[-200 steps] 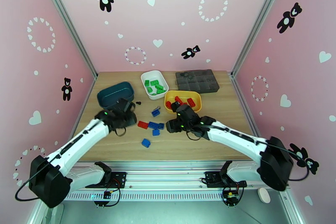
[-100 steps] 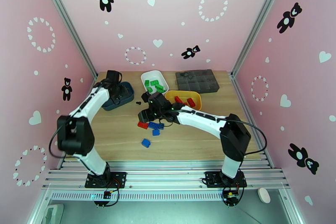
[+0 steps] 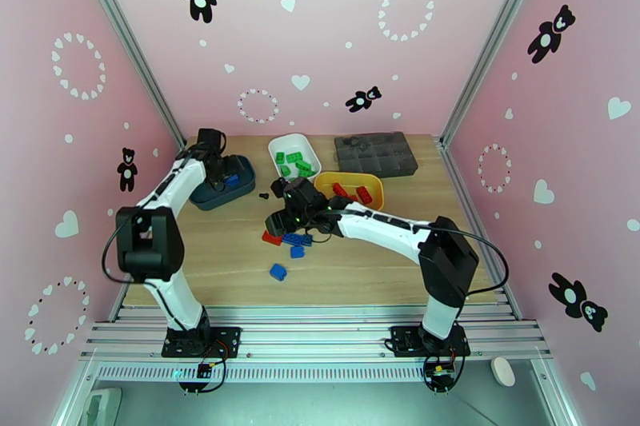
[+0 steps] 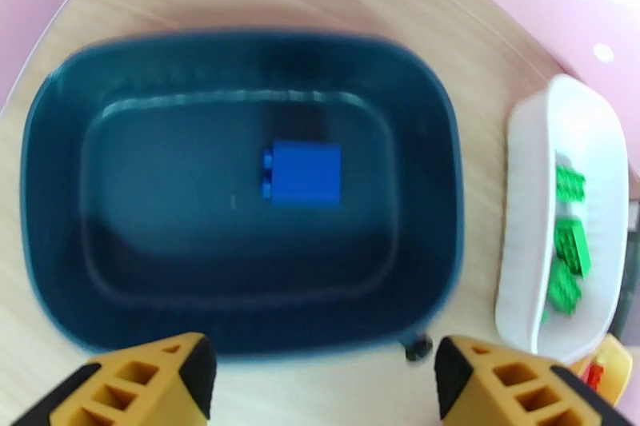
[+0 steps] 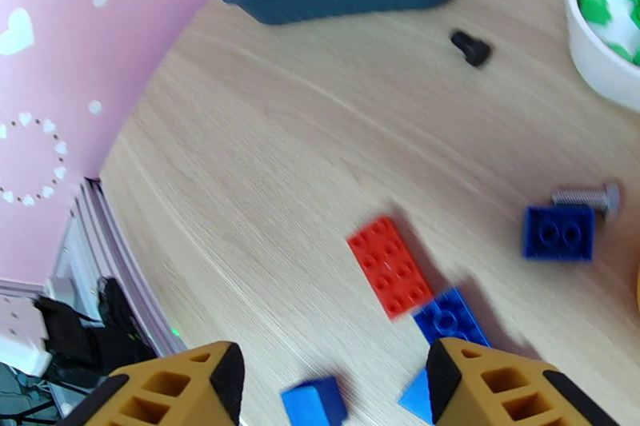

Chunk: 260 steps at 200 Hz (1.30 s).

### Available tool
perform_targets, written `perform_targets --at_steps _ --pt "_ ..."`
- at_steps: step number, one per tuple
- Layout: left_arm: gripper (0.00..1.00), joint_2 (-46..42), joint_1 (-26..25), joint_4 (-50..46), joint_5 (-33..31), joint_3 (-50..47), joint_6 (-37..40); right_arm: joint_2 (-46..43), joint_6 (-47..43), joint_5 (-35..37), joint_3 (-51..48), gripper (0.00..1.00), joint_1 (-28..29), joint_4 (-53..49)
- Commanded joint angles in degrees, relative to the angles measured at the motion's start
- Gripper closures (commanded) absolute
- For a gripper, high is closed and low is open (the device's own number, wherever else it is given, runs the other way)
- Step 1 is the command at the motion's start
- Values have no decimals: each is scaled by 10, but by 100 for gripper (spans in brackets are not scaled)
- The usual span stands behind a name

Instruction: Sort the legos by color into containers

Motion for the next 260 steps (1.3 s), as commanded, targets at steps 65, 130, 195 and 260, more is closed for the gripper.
perform_targets --at_steps 65,130,195,260 --pt "17 -263 -70 88 106 -332 -79 -16 -51 104 -62 36 73 -47" --pt "16 -358 -222 27 85 -452 -160 -122 -6 191 -186 36 73 -50" --pt "15 -354 -367 43 90 -505 -266 -214 1 253 -249 32 62 -79" --pt "14 -284 -451 123 86 -496 -328 -226 4 259 -259 32 56 -74"
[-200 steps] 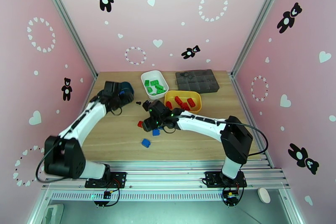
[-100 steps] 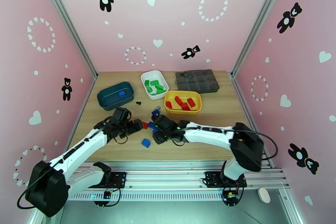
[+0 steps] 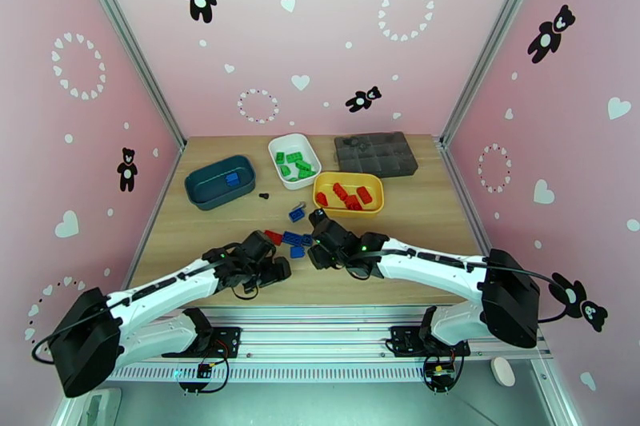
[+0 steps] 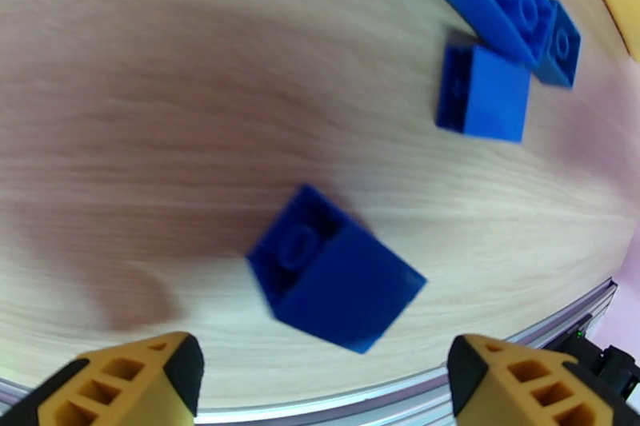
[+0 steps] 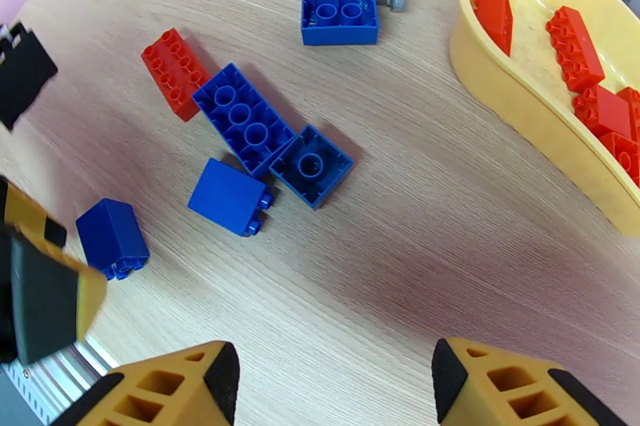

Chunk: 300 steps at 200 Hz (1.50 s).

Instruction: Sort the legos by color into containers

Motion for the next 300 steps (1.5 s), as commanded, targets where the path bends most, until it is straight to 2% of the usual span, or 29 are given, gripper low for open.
perform_targets --at_steps 1,67,115,138,175,204,228,257,279,300 --pt "14 35 -16 42 0 9 -29 -18 4 13 -11 32 -2 -10" --pt "15 148 -26 0 -72 102 20 -68 11 17 -47 32 -22 -14" --pt "22 230 -54 -45 -114 182 52 -112 19 -6 -89 32 -53 -1" --pt "30 259 -68 -73 -135 211 61 -124 22 -11 -100 32 -60 -1" --pt "50 283 -93 -120 -170 247 69 -127 22 -18 -108 32 -65 4" --pt "66 259 -99 -136 -173 252 70 -119 21 -34 -105 32 -67 16" --pt "70 212 -97 -172 -200 267 82 -101 18 -62 -89 32 -67 30" --pt "70 153 -48 -197 -223 287 122 -60 17 -122 -59 32 -66 71" --pt "70 112 23 -175 -219 291 162 -13 20 -164 -16 32 -62 99" --pt "70 89 113 -140 -199 295 195 35 26 -198 34 32 -53 129"
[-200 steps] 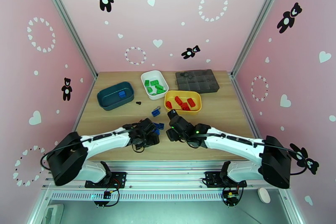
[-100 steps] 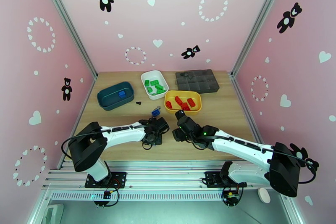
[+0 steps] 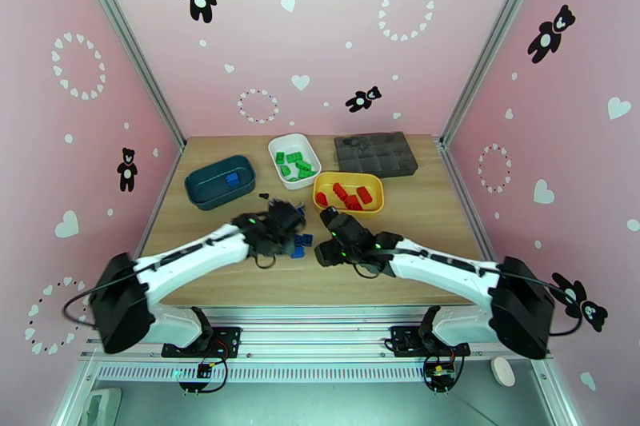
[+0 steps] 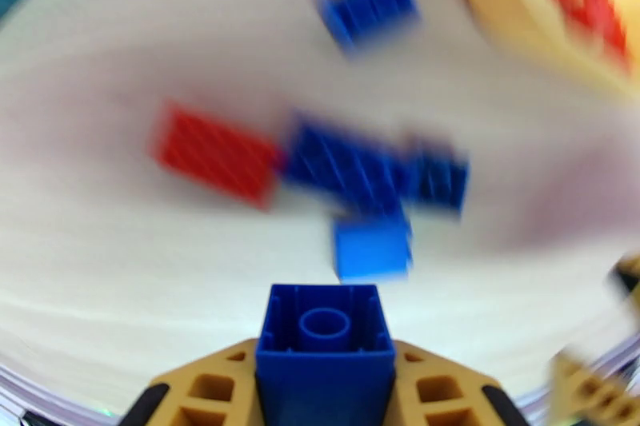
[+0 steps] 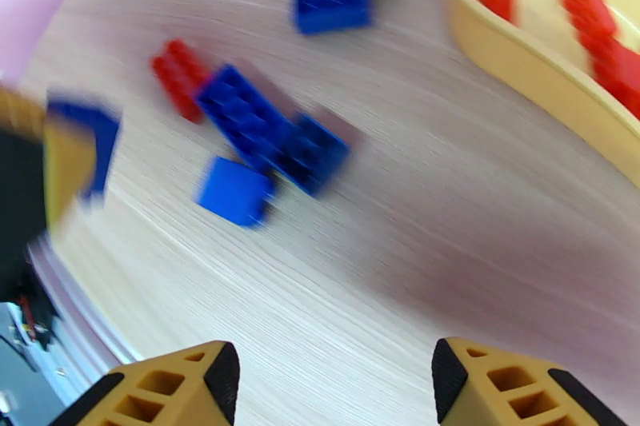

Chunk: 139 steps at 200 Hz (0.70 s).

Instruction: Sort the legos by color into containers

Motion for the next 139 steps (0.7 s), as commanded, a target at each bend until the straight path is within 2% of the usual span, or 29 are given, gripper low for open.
perform_targets --at_steps 1,37,75,116,128,139 --pt "70 -23 82 28 1 11 56 46 8 -62 62 32 10 61" --pt "68 -1 230 82 37 48 91 151 13 -115 182 33 23 75" --pt "68 83 351 111 60 127 107 218 10 -132 272 34 24 49" --pt "66 205 424 116 69 223 112 195 -4 -103 269 34 23 20" --pt "59 239 432 108 59 249 115 180 -8 -89 257 34 22 12" --pt "48 259 438 103 58 270 120 166 -11 -78 244 33 20 6"
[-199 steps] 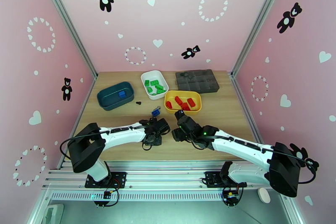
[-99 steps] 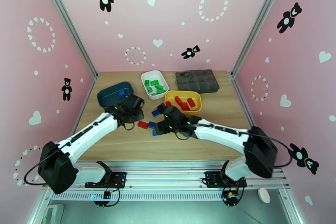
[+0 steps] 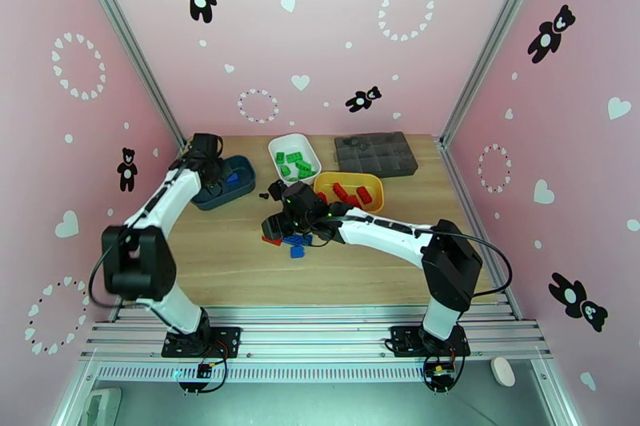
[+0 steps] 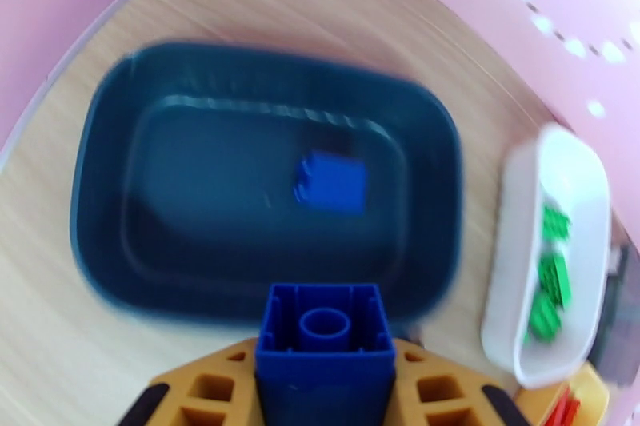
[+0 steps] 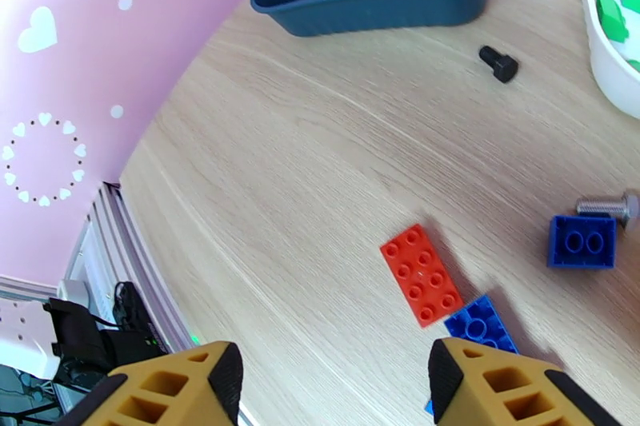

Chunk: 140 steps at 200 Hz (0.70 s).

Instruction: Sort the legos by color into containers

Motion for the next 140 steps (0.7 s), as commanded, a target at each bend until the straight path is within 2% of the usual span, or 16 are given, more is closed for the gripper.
perform_targets --at_steps 1,15,28,54,74,140 --pt "47 39 12 -11 4 45 13 -43 -14 30 -16 33 -3 -34" --pt "30 49 11 -18 5 61 16 -60 -17 42 -33 33 -7 -40" --pt "24 42 11 -15 11 59 15 -72 -18 55 -46 33 -10 -46" --pt "22 10 -1 -11 19 35 17 -88 -20 73 -68 32 -17 -54" --pt "21 -28 -30 -11 20 5 25 -95 -22 90 -83 32 -21 -58" --pt "18 -138 -197 -28 13 -119 42 -139 -9 129 -163 29 -56 -59"
